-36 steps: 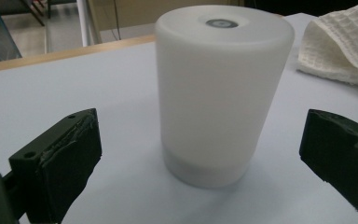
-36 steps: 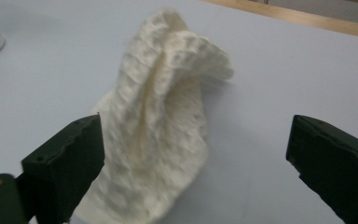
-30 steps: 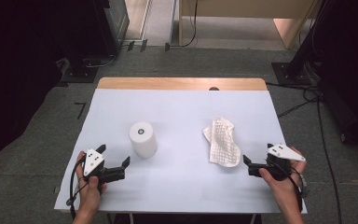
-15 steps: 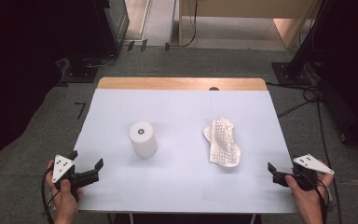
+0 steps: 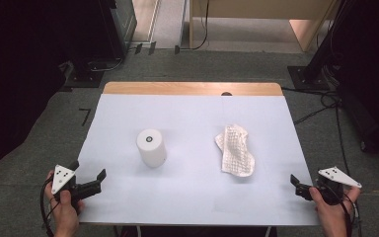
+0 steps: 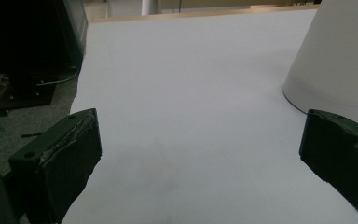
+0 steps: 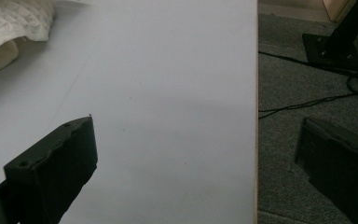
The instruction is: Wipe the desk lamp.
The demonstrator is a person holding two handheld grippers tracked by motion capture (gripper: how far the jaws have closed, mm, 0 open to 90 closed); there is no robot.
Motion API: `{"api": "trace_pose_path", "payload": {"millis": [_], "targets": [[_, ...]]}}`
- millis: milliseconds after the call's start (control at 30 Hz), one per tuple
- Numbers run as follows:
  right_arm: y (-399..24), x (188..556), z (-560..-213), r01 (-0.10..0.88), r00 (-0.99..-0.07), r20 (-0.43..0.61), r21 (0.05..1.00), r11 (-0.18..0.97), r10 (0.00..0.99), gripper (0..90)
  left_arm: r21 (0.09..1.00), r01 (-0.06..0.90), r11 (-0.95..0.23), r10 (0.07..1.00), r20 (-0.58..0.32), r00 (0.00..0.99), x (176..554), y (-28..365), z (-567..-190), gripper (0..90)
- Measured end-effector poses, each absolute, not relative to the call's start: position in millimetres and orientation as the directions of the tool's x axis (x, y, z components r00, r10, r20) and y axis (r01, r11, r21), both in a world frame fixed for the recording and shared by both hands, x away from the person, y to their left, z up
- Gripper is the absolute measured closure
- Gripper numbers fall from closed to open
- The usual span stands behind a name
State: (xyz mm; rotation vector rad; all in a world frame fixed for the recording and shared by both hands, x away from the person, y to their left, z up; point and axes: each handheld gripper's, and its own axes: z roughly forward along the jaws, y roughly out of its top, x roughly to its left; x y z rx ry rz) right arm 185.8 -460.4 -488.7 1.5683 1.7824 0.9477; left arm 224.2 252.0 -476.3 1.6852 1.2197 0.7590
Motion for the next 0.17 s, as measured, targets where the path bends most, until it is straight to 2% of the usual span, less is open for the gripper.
{"api": "trace_pose_path", "payload": {"millis": [167], "targets": [[-458.7,186.5,-489.0,0.578,-0.15,0.026,0.814,0.066,0.988,0.0,0.909,0.398,-0.121,0.942,-0.021,0.334,224.6,251.0,-476.3,0.0]]}}
